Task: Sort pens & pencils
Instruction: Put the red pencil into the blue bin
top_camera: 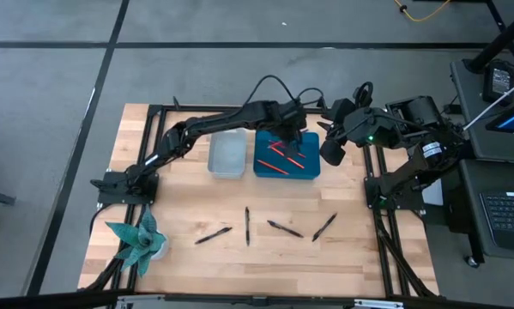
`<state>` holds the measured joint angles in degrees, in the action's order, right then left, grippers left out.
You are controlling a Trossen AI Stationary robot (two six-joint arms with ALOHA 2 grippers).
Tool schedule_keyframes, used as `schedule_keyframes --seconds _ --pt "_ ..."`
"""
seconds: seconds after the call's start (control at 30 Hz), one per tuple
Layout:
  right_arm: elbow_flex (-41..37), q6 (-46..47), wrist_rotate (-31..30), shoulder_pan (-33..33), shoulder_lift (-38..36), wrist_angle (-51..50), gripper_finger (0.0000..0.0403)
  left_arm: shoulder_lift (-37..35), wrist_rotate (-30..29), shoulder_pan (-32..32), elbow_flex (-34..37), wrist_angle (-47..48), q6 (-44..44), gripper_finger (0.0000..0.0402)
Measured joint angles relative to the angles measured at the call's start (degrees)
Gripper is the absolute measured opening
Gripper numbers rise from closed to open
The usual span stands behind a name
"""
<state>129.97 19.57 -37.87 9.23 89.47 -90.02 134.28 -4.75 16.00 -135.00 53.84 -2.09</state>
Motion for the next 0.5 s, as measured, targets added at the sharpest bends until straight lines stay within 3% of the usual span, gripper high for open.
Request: schedule_keyframes --seconds 0.5 --pt "0.00 -0.41 0.00 0.00 0.00 0.00 0.0093 -0.07 0.13 -0.31 -0.02 -1.00 2.15 0.0023"
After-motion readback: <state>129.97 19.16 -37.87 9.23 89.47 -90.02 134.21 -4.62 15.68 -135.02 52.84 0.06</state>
